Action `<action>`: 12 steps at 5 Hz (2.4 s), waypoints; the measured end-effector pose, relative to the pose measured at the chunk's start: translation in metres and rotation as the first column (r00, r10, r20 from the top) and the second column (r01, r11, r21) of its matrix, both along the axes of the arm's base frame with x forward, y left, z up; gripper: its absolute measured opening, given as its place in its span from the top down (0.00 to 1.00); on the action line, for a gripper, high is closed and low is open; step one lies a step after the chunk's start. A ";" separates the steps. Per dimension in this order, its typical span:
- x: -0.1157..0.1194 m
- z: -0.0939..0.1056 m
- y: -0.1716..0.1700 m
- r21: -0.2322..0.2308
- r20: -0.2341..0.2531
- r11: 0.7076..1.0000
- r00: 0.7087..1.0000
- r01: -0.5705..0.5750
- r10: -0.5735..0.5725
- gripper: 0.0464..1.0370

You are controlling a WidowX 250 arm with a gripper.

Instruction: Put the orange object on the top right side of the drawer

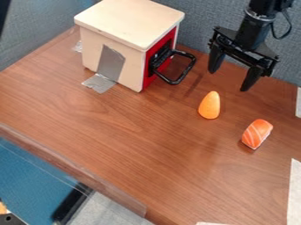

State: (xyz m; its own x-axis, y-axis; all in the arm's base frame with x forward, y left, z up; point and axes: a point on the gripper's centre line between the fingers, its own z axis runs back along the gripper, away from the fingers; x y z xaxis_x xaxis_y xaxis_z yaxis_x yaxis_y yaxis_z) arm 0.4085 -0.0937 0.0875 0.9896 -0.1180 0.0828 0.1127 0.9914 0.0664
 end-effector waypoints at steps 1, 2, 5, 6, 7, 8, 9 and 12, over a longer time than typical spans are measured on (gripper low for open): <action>-0.003 -0.019 0.000 0.009 -0.045 1.000 0.999 0.001 -0.001 0.04; -0.018 -0.037 -0.019 -0.017 -0.076 0.996 0.994 0.082 -0.083 0.04; -0.030 -0.057 -0.043 -0.059 -0.100 0.980 0.976 0.189 -0.194 0.04; -0.021 -0.063 -0.047 -0.043 -0.091 0.983 0.979 0.179 -0.182 0.04; -0.019 -0.057 -0.062 -0.051 -0.064 0.980 0.978 0.194 -0.197 0.04; -0.019 -0.055 -0.068 -0.041 -0.049 0.979 0.979 0.198 -0.200 0.04; -0.016 -0.049 -0.076 -0.043 -0.025 0.981 0.982 0.188 -0.189 0.04; -0.006 -0.078 -0.087 0.001 -0.039 0.983 0.983 0.182 -0.182 0.08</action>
State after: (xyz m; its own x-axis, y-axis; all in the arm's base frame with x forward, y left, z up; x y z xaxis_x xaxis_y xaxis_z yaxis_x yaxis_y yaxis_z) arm 0.4020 -0.1804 0.0096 0.9540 -0.2965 0.0443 0.2935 0.9539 0.0626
